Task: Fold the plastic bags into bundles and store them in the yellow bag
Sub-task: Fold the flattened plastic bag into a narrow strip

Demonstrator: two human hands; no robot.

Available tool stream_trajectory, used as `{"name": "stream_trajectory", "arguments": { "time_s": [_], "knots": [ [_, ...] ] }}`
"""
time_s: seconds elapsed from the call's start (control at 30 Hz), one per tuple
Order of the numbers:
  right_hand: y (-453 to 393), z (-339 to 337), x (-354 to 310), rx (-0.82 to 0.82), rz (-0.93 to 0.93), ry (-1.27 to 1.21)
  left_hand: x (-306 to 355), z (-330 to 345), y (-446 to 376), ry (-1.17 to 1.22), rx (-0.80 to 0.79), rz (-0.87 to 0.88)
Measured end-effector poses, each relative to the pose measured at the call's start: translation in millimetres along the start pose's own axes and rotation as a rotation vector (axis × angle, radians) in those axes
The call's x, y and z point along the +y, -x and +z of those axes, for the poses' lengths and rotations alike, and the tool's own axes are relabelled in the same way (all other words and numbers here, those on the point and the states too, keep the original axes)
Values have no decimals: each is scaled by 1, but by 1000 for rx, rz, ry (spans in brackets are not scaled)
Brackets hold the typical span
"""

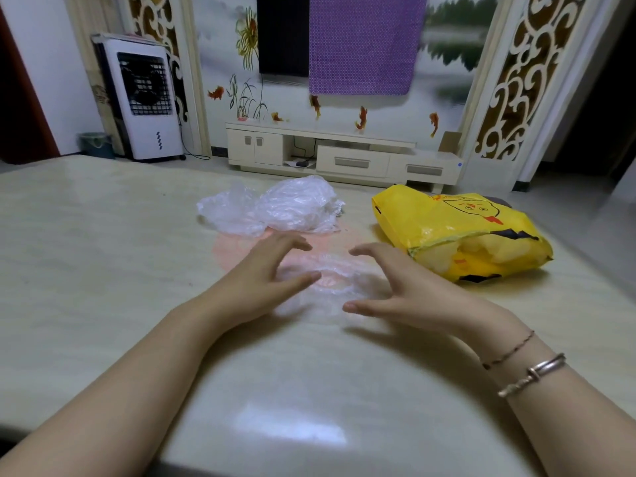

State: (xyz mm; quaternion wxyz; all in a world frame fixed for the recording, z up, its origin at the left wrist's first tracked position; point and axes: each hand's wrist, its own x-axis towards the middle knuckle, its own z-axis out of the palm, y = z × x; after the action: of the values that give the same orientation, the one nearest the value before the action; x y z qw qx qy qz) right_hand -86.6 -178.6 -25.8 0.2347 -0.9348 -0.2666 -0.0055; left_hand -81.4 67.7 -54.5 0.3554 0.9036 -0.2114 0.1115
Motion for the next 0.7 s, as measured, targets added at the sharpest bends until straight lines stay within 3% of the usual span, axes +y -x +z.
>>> {"name": "stream_trajectory", "arguments": {
  "time_s": [0.07, 0.23, 0.4, 0.57, 0.7],
  "knots": [
    [3, -5, -3, -2, -34, 3, 4, -1, 3, 46, 44, 32],
    [8, -6, -6, -103, -29, 80, 10, 0, 7, 53, -122, -50],
    [0, 6, -2, 30, -63, 199, 13, -5, 12, 12, -195, -140],
    [-12, 16, 3, 278, 4, 0, 9, 0, 6, 58, -69, -73],
    [-18, 20, 1, 339, 135, -257, 7, 1, -1, 57, 77, -112]
  ]
}}
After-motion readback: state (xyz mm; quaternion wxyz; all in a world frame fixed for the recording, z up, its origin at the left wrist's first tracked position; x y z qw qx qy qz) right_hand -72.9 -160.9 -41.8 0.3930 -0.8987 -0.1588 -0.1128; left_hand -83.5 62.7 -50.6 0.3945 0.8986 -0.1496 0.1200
